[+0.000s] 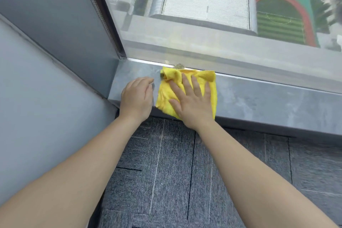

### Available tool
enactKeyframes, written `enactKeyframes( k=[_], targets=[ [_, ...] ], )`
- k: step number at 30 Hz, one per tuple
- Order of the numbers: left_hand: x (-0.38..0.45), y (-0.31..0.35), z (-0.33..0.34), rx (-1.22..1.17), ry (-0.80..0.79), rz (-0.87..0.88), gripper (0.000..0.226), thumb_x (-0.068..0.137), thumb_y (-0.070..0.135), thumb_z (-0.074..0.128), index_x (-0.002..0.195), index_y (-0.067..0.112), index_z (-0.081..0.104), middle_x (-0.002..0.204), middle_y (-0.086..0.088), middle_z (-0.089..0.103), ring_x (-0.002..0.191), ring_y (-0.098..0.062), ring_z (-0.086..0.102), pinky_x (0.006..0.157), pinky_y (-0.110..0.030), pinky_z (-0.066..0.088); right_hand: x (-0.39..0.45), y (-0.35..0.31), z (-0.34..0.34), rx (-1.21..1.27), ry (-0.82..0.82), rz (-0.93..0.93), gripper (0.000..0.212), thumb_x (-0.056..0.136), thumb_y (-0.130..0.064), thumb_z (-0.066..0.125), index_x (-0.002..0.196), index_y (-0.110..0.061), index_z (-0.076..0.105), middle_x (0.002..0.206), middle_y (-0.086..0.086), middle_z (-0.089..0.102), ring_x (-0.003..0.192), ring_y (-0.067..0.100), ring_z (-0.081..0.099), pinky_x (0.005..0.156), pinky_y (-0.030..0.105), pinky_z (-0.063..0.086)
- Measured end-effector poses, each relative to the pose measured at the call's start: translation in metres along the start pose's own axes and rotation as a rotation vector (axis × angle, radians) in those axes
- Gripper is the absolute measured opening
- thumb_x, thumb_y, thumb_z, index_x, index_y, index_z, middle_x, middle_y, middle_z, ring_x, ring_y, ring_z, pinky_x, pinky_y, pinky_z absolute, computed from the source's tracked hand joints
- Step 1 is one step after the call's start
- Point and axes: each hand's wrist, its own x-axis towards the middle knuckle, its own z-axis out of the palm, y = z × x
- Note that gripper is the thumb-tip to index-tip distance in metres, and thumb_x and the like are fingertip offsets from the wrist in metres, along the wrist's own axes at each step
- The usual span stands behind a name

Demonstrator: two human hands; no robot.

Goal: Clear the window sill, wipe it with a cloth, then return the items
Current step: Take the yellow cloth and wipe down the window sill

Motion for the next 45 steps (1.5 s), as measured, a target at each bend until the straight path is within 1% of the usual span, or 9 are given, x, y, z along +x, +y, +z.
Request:
enactKeyframes(
  k=[4, 9, 16, 20, 26, 32, 37, 41, 45],
  targets=[
    [0.007, 0.021, 0.014, 0.033, -0.043, 0.048, 0.051, 0.081, 0.028, 0.025, 0.117, 0.007, 0.055, 0.128, -0.013, 0.057, 0.125, -0.029, 0.042, 0.107, -0.039, 0.027, -0.019, 0.051, -0.005, -0.072, -0.099, 0.002, 0.053, 0.096, -0.048, 0.019, 0.145, -0.041, 0.001, 0.159, -0.007, -0.011, 0.146, 0.021, -0.015, 0.115, 0.052, -0.011],
    [0.007, 0.038, 0.036, 0.111, -0.115, 0.108, 0.04, 0.089, 0.025, 0.033, 0.123, 0.013, 0.051, 0.138, -0.009, 0.049, 0.131, -0.029, 0.034, 0.109, -0.041, 0.021, -0.023, 0.091, -0.011, 0.099, -0.08, 0.385, 0.059, 0.093, -0.053, 0.024, 0.146, -0.039, 0.002, 0.159, -0.004, -0.013, 0.145, 0.028, -0.018, 0.111, 0.061, -0.009],
    [0.018, 0.037, 0.06, 0.194, -0.146, 0.129, 0.037, 0.092, 0.022, 0.035, 0.126, 0.013, 0.047, 0.144, -0.005, 0.041, 0.137, -0.025, 0.026, 0.113, -0.039, 0.015, 0.039, 0.068, -0.014, 0.325, 0.078, 0.794, 0.064, 0.094, -0.05, 0.022, 0.148, -0.02, 0.006, 0.158, 0.012, -0.011, 0.143, 0.04, -0.015, 0.106, 0.07, -0.006],
    [0.027, 0.035, 0.052, 0.167, -0.16, 0.143, 0.054, 0.081, 0.031, 0.024, 0.126, 0.011, 0.047, 0.142, -0.008, 0.044, 0.136, -0.026, 0.031, 0.113, -0.039, 0.019, 0.056, 0.056, -0.011, 0.234, 0.124, 0.661, 0.065, 0.094, -0.046, 0.024, 0.147, -0.011, 0.009, 0.157, 0.02, -0.006, 0.144, 0.04, -0.012, 0.109, 0.067, -0.005],
    [0.043, 0.047, 0.049, 0.15, -0.139, 0.133, 0.056, 0.079, 0.033, 0.024, 0.12, 0.006, 0.051, 0.126, -0.017, 0.057, 0.121, -0.032, 0.046, 0.104, -0.041, 0.031, 0.042, 0.083, -0.011, 0.035, 0.098, 0.152, 0.058, 0.095, -0.047, 0.022, 0.148, -0.028, 0.006, 0.16, 0.008, -0.004, 0.146, 0.029, -0.009, 0.113, 0.058, -0.005],
    [0.053, 0.064, 0.065, 0.141, -0.125, 0.172, 0.054, 0.08, 0.031, 0.028, 0.123, 0.007, 0.049, 0.13, -0.014, 0.055, 0.123, -0.031, 0.045, 0.106, -0.042, 0.031, 0.031, 0.136, -0.016, -0.126, 0.047, -0.094, 0.076, 0.075, -0.057, -0.008, 0.145, -0.039, 0.012, 0.16, -0.003, 0.003, 0.148, 0.02, -0.004, 0.116, 0.049, -0.005],
    [0.068, 0.075, 0.083, 0.179, -0.158, 0.191, 0.056, 0.078, 0.028, 0.024, 0.125, 0.01, 0.048, 0.138, -0.011, 0.049, 0.131, -0.029, 0.036, 0.108, -0.04, 0.026, 0.035, 0.164, -0.018, -0.031, 0.074, 0.246, 0.058, 0.094, -0.051, 0.022, 0.147, -0.033, 0.007, 0.16, -0.001, -0.002, 0.147, 0.026, -0.01, 0.113, 0.059, -0.006],
    [0.088, 0.084, 0.088, 0.254, -0.204, 0.167, 0.063, 0.071, 0.026, 0.021, 0.128, 0.013, 0.043, 0.146, -0.005, 0.038, 0.137, -0.024, 0.026, 0.109, -0.037, 0.02, 0.066, 0.161, -0.025, 0.141, 0.096, 0.57, 0.068, 0.091, -0.056, 0.024, 0.148, -0.025, 0.001, 0.159, 0.004, -0.008, 0.145, 0.034, -0.014, 0.107, 0.069, -0.007],
    [0.1, 0.085, 0.088, 0.333, -0.238, 0.184, 0.062, 0.072, 0.026, 0.02, 0.127, 0.014, 0.044, 0.148, -0.004, 0.035, 0.137, -0.024, 0.024, 0.109, -0.039, 0.02, 0.094, 0.155, -0.03, 0.215, 0.12, 0.696, 0.069, 0.092, -0.055, 0.022, 0.148, -0.019, 0.005, 0.159, 0.009, -0.008, 0.144, 0.037, -0.014, 0.105, 0.071, -0.006]
  ],
)
